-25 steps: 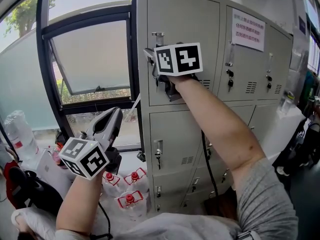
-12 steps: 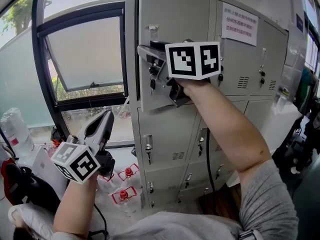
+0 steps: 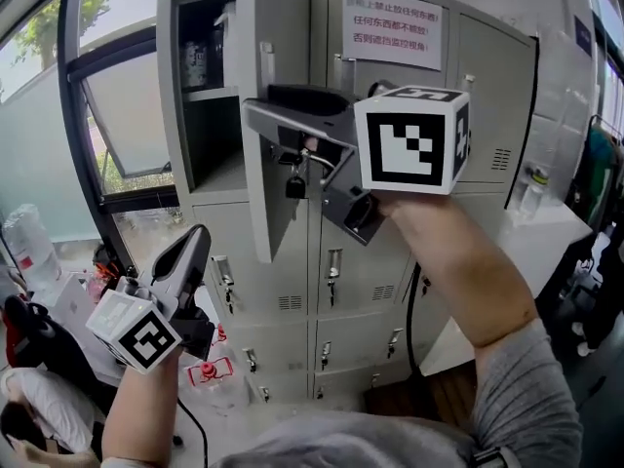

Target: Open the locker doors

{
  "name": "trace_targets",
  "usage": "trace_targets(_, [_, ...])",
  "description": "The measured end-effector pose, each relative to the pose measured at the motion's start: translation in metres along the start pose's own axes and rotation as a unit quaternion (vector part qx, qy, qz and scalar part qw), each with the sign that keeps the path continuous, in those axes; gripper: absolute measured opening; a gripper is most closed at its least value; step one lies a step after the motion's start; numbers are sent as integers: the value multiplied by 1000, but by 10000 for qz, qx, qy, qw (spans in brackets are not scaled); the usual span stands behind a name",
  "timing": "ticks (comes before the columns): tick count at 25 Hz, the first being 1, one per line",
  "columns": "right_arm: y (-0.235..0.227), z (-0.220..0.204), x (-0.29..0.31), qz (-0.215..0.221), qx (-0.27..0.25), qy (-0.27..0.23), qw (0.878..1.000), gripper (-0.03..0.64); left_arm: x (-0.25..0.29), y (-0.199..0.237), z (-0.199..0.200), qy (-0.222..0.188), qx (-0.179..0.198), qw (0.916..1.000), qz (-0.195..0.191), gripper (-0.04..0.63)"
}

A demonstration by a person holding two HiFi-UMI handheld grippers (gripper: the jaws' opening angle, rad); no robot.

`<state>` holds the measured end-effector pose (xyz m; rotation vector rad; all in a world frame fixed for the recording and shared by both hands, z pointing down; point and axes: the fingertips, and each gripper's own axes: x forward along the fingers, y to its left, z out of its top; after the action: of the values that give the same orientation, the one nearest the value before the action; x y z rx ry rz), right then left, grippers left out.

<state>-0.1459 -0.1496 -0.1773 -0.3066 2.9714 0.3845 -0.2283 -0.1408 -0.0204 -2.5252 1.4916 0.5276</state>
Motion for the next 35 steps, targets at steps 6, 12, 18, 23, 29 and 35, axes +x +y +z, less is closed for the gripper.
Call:
trace_targets(6, [-29,7,-95,340,64,-94,9994,147,21,-83,-28,-27,-47,9994,353,5])
trace_targets(12, [-71,5,-145,75,64,-312,9995,153,29,-132,-40,102,-59,9976,678,5])
trace_targets(18, [-73,0,-160,-176,-213,-333,9991,150,27,-158,-40,193,22,9967,786,5])
trace_targets(23, [-58,-9,-207,-706,-225,-908,9931,150,18,-170,-47,237,145,9968,744,5])
trace_targets(29, [16,-199,-271,-441,561,-4,9974,30,-15,-172,-107,463,78,9972,588,5])
trace_targets(35, [65,-351,-291,-948,1668,751,9786,12,-63,-166,-193,682,-831,9936,337,2])
